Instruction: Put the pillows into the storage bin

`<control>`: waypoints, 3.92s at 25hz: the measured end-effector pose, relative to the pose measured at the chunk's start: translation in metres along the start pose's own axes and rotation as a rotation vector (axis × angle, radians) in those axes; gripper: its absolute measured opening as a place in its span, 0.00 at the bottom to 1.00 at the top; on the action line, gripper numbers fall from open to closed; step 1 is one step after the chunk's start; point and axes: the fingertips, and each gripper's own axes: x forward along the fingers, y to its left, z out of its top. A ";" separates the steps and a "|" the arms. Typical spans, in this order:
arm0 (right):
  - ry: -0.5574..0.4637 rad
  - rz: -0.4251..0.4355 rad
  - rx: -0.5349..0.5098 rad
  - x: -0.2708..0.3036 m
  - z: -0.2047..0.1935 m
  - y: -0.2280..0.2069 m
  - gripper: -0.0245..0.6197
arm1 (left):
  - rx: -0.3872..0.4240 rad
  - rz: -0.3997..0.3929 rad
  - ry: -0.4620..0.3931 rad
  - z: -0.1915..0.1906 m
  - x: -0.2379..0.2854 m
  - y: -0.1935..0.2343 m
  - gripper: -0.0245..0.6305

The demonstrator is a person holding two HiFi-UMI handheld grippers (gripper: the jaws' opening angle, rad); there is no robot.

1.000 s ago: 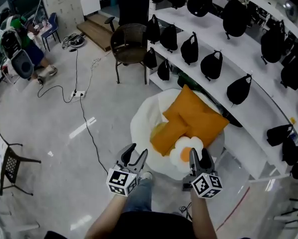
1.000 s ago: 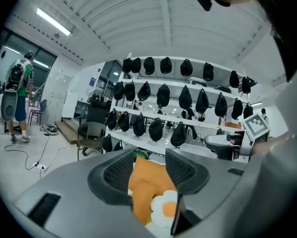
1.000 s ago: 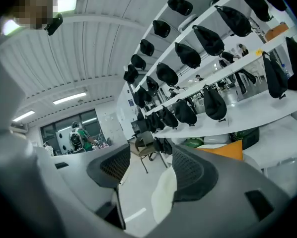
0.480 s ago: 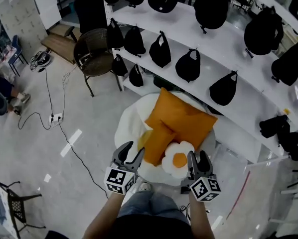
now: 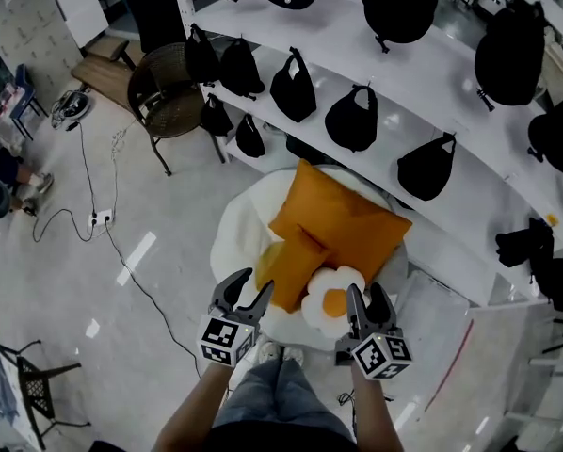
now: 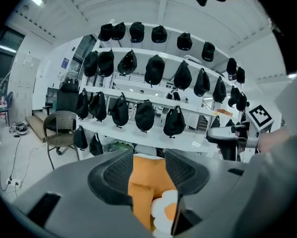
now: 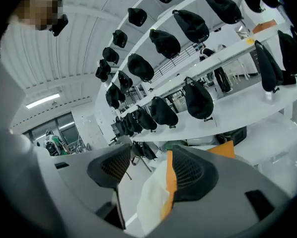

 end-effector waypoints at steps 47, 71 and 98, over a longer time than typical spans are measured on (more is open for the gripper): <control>0.510 -0.073 0.039 0.281 -0.493 -0.244 0.30 | -0.103 -0.439 0.482 -0.495 0.339 0.095 0.41; 0.283 -0.148 0.041 0.102 -0.305 -0.215 0.26 | 0.083 -0.574 0.379 -0.310 0.250 -0.075 0.39; 0.246 -0.469 0.138 -0.228 -0.263 -0.602 0.27 | 0.098 -0.756 0.483 -0.436 0.344 -0.566 0.39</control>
